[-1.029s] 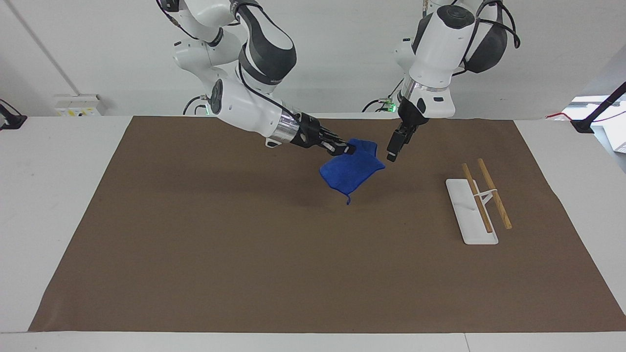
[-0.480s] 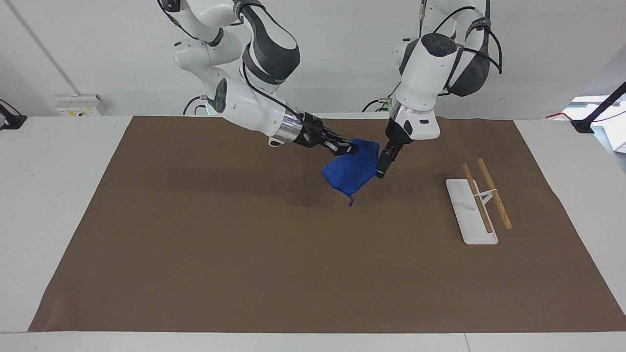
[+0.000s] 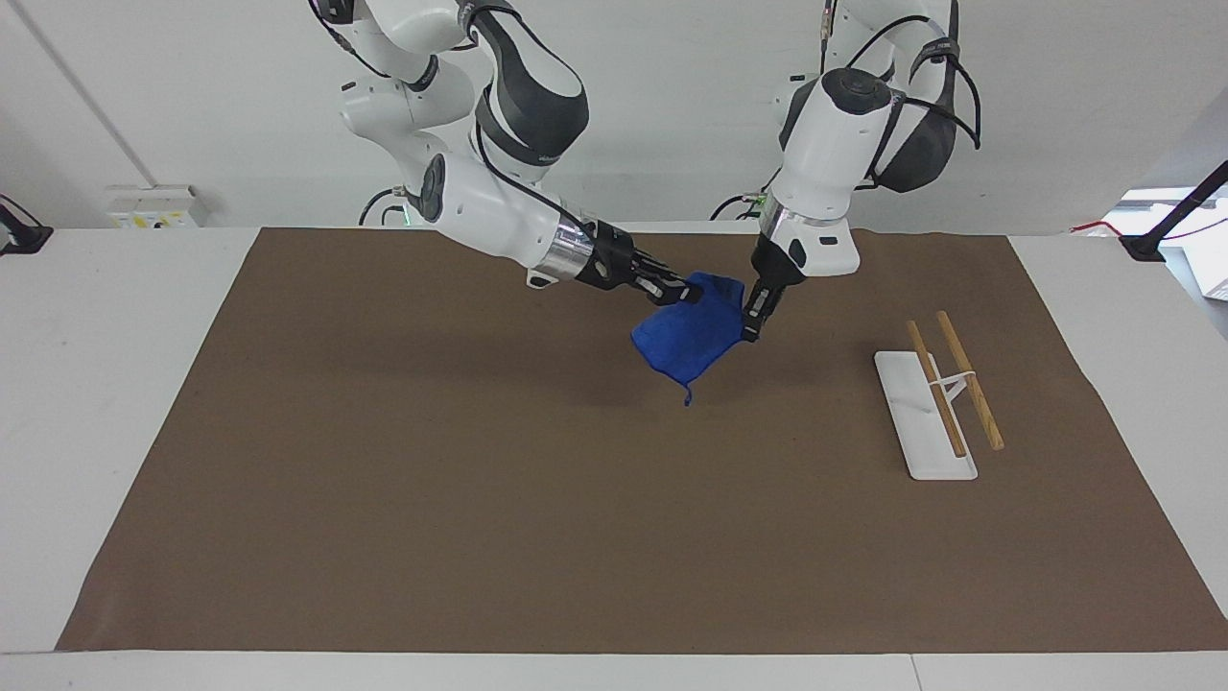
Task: Right arm passes towel to left arm to hang
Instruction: 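Grasp the towel with the left gripper beside the right gripper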
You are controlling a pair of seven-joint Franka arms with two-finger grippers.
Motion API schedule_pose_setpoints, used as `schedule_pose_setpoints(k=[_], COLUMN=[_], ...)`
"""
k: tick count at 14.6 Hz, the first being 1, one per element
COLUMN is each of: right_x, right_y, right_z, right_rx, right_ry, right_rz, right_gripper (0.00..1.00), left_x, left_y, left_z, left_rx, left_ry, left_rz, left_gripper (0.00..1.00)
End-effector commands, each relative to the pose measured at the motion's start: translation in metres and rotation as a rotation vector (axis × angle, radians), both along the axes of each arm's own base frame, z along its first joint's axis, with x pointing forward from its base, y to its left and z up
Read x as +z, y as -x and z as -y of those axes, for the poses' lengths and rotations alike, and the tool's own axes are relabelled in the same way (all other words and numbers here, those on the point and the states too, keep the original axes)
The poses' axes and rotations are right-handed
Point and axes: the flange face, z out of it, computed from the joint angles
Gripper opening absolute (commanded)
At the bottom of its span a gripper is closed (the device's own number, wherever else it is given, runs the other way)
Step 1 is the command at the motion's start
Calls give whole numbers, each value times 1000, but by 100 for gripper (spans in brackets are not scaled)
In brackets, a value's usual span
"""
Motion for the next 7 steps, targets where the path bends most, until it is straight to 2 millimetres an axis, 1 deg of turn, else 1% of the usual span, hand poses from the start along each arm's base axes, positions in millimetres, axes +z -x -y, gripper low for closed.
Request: schedule_pose_setpoints(k=[1, 2, 3, 4, 5, 6, 7], right_x=[-3, -3, -4, -6, -7, -8, -8], right_y=[2, 6, 7, 6, 8, 7, 7], right_z=[1, -7, -8, -7, -7, -5, -6], right_rx=[-22, -10, -15, -21, -24, -21, 0], right_ry=[-7, -7, -4, 0, 2, 8, 26], right_rz=[2, 4, 9, 10, 7, 15, 44], right_gripper=[1, 1, 1, 6, 31, 65, 99], left_x=[2, 2, 2, 2, 3, 10, 13], left_y=[3, 3, 3, 3, 3, 1, -2], left_z=[2, 2, 2, 3, 3, 4, 11], left_rx=[13, 14, 14, 12, 12, 17, 9], left_ry=[10, 11, 11, 11, 11, 16, 9], left_rz=[-3, -2, -1, -2, -2, 2, -18], left_gripper=[0, 0, 0, 0, 0, 0, 0])
